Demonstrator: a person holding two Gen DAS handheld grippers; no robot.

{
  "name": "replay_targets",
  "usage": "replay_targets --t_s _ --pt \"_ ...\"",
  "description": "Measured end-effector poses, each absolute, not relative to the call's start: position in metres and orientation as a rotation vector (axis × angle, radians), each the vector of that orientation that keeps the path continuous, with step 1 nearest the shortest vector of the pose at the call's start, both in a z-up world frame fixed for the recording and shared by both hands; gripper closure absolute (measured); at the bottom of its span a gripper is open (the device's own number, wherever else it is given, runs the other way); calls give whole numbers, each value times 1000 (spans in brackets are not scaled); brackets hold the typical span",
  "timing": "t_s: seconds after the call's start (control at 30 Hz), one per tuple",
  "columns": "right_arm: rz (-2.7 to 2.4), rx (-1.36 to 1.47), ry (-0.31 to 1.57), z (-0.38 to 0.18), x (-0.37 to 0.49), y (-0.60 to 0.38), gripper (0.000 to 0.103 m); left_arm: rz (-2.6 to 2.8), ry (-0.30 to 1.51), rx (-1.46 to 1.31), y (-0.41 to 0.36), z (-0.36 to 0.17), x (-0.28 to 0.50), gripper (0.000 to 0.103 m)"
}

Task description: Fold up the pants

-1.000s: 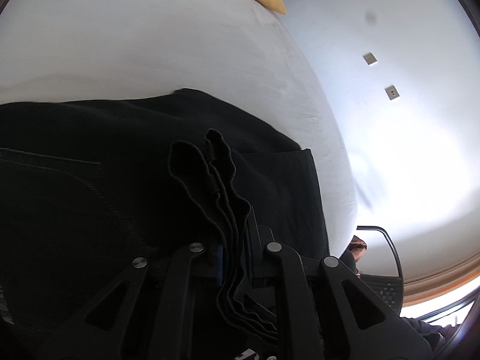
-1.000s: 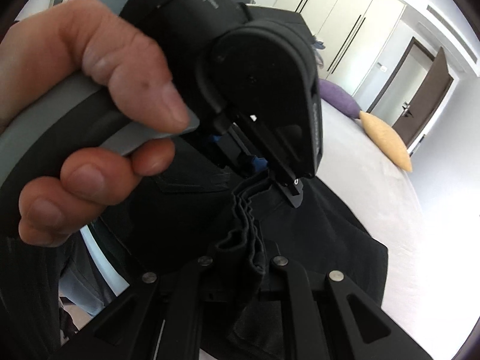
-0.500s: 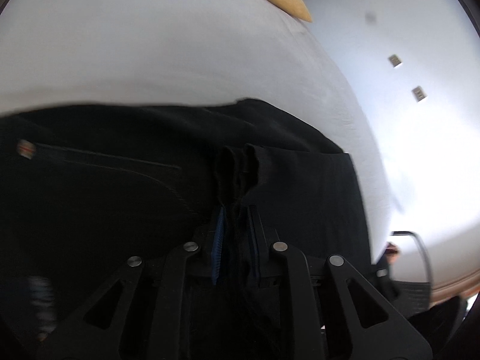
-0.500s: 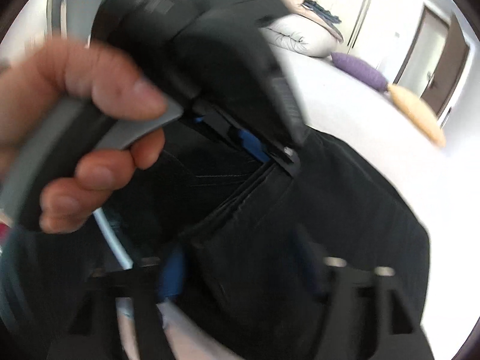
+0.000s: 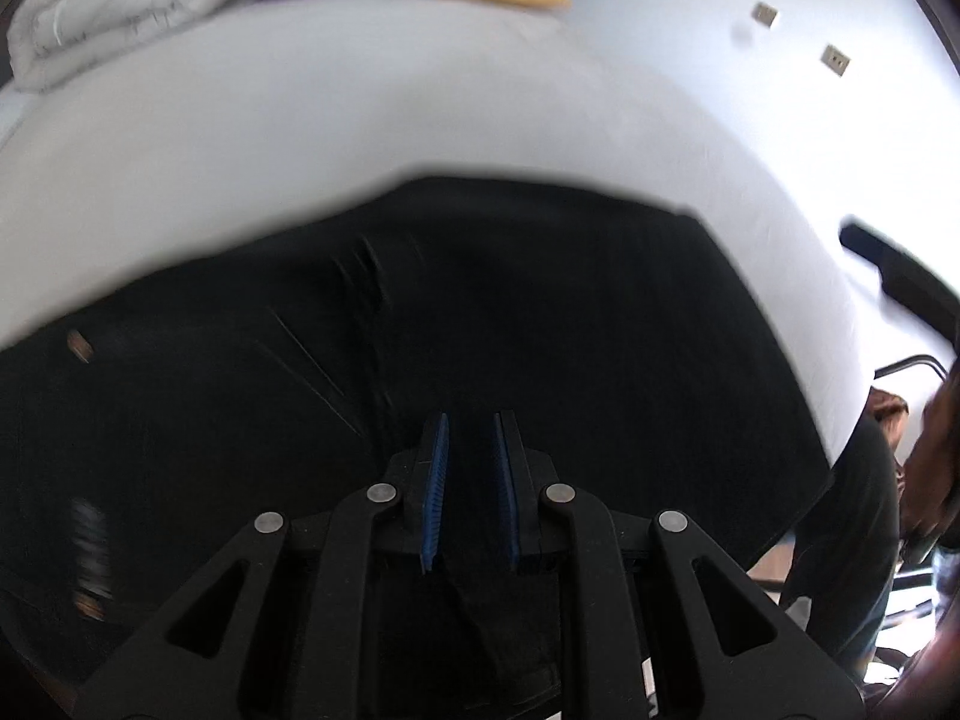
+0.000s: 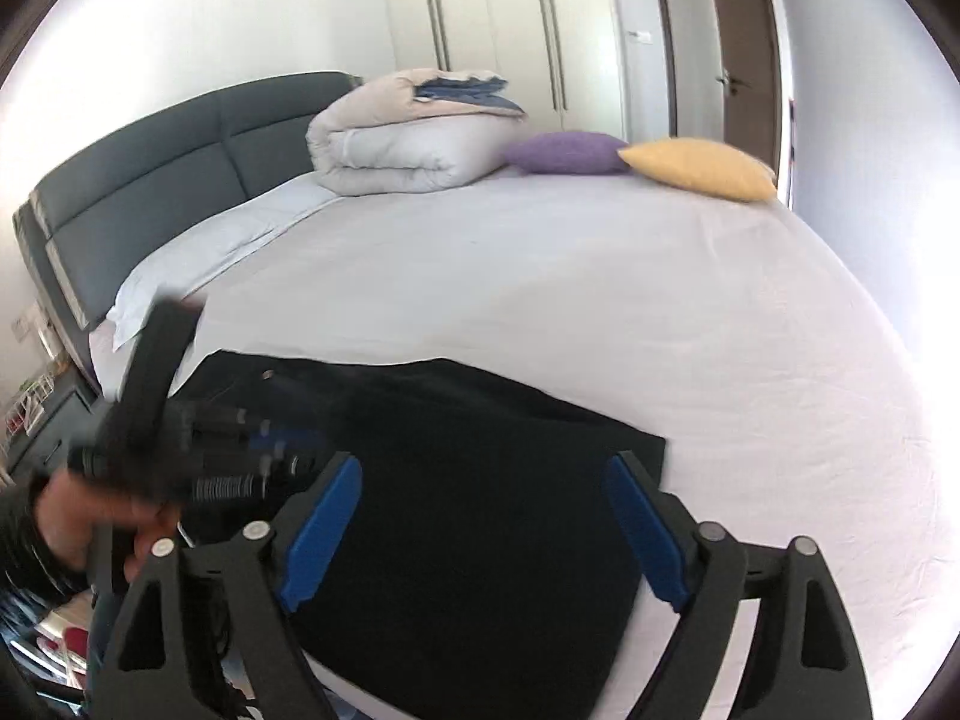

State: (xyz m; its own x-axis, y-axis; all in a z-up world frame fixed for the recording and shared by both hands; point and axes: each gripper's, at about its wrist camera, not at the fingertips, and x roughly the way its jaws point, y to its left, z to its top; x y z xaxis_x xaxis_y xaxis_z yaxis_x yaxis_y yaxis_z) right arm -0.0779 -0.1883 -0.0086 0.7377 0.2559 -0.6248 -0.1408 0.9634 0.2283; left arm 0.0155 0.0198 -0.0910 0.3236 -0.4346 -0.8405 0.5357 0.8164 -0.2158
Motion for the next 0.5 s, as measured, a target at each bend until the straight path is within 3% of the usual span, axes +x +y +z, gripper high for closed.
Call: replay_targets --t_s 0.07,0.13,0.4,0.43,0.5 --pt "264 288 765 -20 -63 -215 72 -632 1039 100 24 -96 10 88" --pt "279 390 801 -40 -47 -225 90 -634 1036 97 27 -99 9 88" --pt "421 827 1009 -136 18 -250 92 -623 1034 118 -3 -100 0 88" --pt "417 845 1028 -144 21 -240 101 -618 1033 122 -9 -100 0 88" --pt "439 901 1021 -153 17 -244 103 -611 1028 130 -18 -101 -2 88"
